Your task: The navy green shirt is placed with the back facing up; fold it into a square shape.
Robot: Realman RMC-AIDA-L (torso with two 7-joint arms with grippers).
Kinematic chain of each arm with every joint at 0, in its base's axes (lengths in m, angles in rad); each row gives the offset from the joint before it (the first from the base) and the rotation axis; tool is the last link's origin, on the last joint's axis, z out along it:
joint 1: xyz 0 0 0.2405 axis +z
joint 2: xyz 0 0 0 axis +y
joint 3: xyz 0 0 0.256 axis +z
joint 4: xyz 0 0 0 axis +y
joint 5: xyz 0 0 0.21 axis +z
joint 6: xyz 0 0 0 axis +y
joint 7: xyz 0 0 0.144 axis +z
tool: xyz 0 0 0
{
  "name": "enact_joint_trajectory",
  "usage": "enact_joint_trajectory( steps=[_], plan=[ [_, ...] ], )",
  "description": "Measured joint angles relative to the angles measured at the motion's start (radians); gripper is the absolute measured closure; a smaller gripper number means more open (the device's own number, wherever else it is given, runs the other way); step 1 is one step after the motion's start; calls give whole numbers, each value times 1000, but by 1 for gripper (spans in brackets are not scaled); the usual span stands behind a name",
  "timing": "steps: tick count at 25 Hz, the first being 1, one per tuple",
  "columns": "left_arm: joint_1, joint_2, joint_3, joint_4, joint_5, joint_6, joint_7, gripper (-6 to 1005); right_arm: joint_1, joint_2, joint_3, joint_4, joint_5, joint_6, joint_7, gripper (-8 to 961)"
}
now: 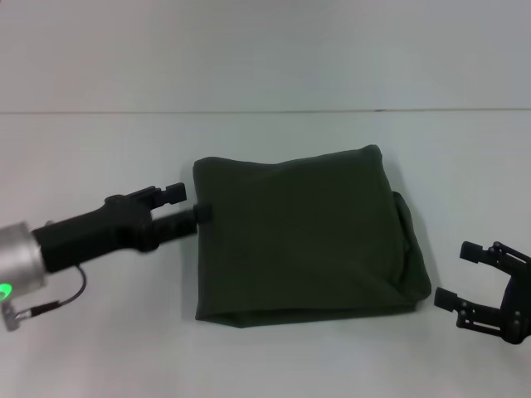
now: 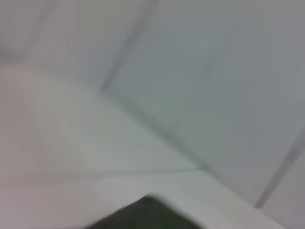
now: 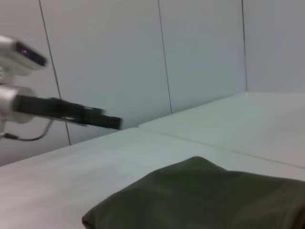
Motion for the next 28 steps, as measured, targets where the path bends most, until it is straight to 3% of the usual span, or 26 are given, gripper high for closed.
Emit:
enact_joint_trajectory(
  steps=[6, 10, 14, 18, 28],
  plan=[
    [111, -5, -88, -19, -10, 223, 384, 213, 3, 2, 0, 67, 10, 2, -93, 29],
    [165, -5, -155, -59, 103, 225, 477, 120, -17, 2, -6, 134, 5, 21, -192, 29],
    [201, -5, -287, -125, 219, 197, 579, 70, -51, 2, -6, 219, 3, 92, -328, 29],
    [211, -5, -318, -145, 248, 187, 621, 65, -67, 3, -1, 267, 7, 153, -389, 29],
    [185, -2, -313, -159, 275, 189, 591, 65, -75, 2, 0, 278, 8, 151, -388, 29]
  ],
)
